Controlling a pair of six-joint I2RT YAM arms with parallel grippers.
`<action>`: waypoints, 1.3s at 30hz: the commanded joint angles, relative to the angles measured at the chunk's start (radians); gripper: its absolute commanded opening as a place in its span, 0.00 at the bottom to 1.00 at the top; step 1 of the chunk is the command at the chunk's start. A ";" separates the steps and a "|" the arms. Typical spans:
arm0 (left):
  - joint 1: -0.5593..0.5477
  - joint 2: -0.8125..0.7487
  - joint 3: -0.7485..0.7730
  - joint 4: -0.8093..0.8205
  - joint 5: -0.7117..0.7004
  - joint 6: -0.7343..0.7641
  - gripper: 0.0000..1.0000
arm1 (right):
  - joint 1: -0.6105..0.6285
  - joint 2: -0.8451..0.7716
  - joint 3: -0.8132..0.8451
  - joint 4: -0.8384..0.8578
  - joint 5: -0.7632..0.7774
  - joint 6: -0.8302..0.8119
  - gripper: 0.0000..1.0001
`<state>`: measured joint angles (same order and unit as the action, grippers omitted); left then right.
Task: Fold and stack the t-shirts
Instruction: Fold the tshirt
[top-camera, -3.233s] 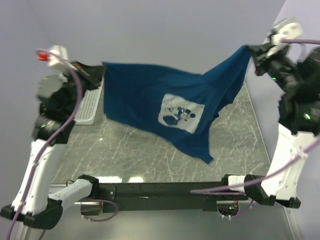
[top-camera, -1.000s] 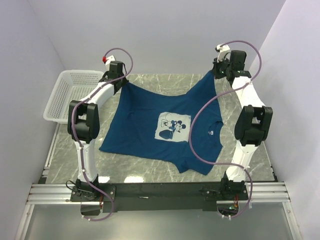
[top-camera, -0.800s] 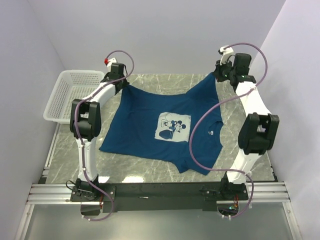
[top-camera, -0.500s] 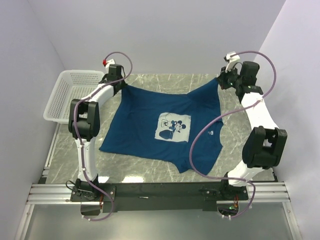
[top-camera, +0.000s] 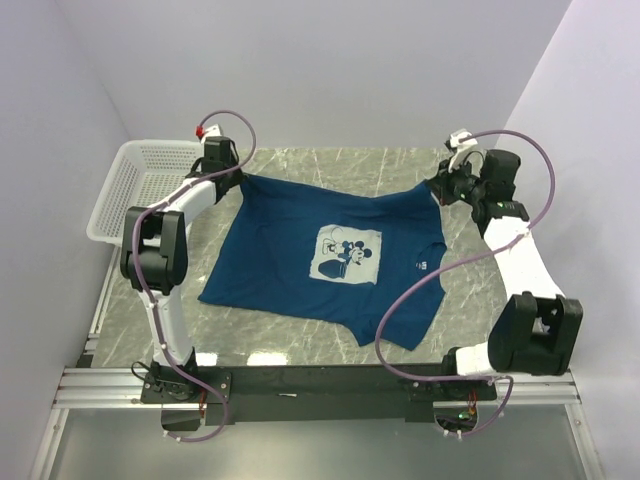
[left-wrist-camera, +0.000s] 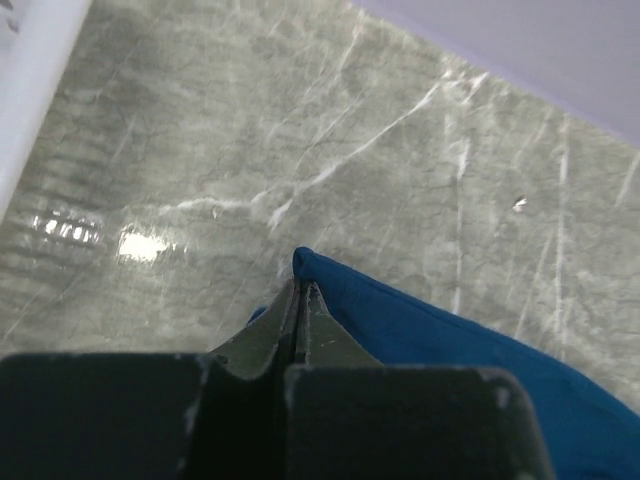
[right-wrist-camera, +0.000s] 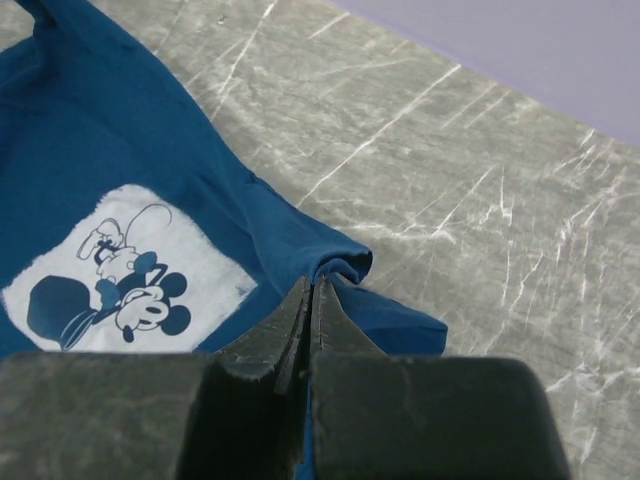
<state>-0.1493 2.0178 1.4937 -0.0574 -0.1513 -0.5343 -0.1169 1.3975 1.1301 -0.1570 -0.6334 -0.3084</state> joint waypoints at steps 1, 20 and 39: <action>0.008 -0.080 -0.016 0.079 0.048 0.030 0.00 | -0.003 -0.063 -0.029 0.037 -0.022 -0.021 0.00; 0.016 -0.166 -0.158 0.102 0.052 0.066 0.00 | -0.018 -0.236 -0.187 0.005 -0.020 -0.041 0.00; 0.024 -0.215 -0.243 0.096 -0.016 0.074 0.00 | -0.058 -0.338 -0.302 -0.029 -0.017 -0.081 0.00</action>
<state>-0.1314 1.8610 1.2625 0.0158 -0.1387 -0.4820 -0.1623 1.0912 0.8429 -0.1955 -0.6415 -0.3698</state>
